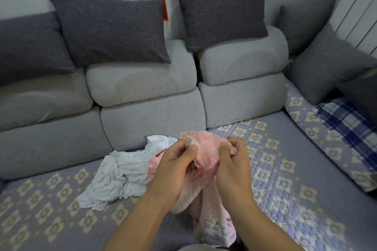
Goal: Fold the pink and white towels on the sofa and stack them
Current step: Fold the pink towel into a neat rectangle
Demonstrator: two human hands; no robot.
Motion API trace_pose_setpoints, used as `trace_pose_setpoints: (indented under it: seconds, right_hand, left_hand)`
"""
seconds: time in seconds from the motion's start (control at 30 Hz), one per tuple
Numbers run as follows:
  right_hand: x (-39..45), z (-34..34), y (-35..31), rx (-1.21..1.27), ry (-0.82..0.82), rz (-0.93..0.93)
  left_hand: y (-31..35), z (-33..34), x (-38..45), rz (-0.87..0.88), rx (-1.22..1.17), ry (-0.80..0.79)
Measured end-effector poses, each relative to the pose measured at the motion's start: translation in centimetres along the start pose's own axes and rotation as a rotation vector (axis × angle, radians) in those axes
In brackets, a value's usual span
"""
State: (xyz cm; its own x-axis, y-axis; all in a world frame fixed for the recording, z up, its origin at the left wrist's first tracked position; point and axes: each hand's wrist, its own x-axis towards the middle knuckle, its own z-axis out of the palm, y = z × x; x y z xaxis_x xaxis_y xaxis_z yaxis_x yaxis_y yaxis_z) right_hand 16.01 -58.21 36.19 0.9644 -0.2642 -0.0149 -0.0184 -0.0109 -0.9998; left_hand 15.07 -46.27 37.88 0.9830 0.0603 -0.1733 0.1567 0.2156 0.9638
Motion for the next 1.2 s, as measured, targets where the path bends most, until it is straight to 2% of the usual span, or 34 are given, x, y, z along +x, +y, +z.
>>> trace_pose_setpoints:
  seconds: [0.17,0.3,0.47,0.7,0.93,1.1,1.2]
  right_hand:
    - [-1.1,0.9,-0.2,-0.191,-0.142,-0.279]
    - [-0.9,0.4,0.1,-0.214,-0.181,-0.347]
    - [-0.9,-0.3,0.1,-0.243,-0.320,-0.419]
    - [-0.8,-0.2,-0.2,-0.281,-0.339,-0.307]
    - [-0.8,-0.3,-0.1,0.098,-0.228,0.011]
    - [-1.0,-0.3,0.5,0.106,-0.206,0.000]
    - [-1.1,-0.5,0.3,0.094,-0.236,-0.011]
  left_hand:
    - [0.8,0.4,-0.2,-0.072,-0.183,-0.034]
    - [0.7,0.0,0.0,-0.117,-0.282,-0.054]
    - [0.7,-0.7,0.1,-0.157,-0.304,-0.075]
    - [0.3,-1.6,0.5,-0.152,-0.176,-0.117]
    - [-0.6,-0.5,0.2,-0.045,0.014,-0.130]
    - [-1.9,0.2,-0.5,0.064,0.224,-0.046]
    - [-1.7,0.2,-0.7,0.067,0.117,-0.003]
